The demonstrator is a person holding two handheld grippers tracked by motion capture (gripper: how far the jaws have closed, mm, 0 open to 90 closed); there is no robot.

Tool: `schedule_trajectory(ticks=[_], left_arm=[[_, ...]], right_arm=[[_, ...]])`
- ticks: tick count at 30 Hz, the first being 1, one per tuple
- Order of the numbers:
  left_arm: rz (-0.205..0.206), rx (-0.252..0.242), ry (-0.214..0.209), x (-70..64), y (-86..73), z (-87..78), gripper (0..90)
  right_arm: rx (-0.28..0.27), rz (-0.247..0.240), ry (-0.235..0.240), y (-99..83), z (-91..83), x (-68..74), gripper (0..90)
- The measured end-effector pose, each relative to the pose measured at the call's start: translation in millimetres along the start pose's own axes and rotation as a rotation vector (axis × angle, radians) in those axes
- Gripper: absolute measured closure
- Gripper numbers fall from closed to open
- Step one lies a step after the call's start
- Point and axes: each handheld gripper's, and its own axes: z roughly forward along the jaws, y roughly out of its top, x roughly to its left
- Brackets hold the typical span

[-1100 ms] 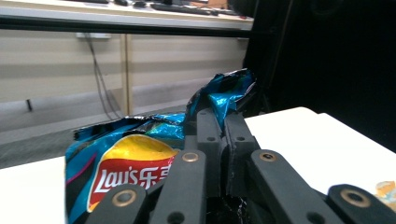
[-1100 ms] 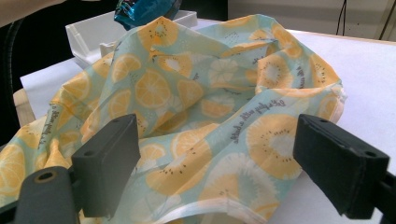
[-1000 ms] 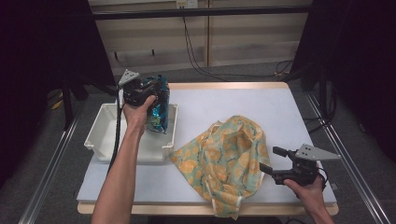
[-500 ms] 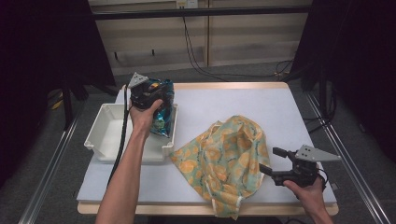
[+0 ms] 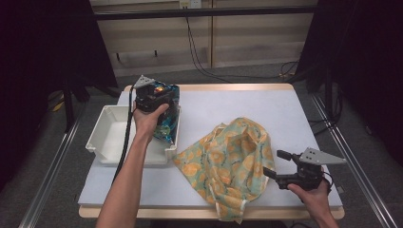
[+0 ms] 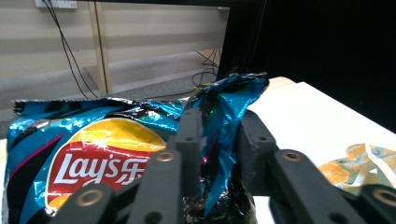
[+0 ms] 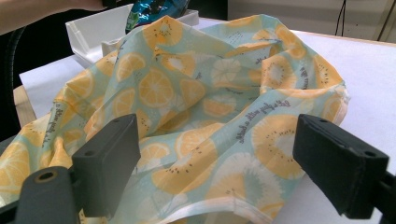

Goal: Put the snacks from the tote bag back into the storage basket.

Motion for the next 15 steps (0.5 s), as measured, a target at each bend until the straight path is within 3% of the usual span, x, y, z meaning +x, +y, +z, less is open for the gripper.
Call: schedule_trajectory(ticks=[5, 15], left_arm=[[-0.019, -0.003, -0.027, -0.1, 0.5, 0.7, 60.0], [-0.023, 0.002, -0.017, -5.1, 1.8, 2.2, 42.1]], right_arm=[[-0.002, -0.001, 0.000, 0.0, 0.4, -0.1, 14.4], [0.004, 0.005, 0.002, -0.6, 1.6, -0.1, 14.4]])
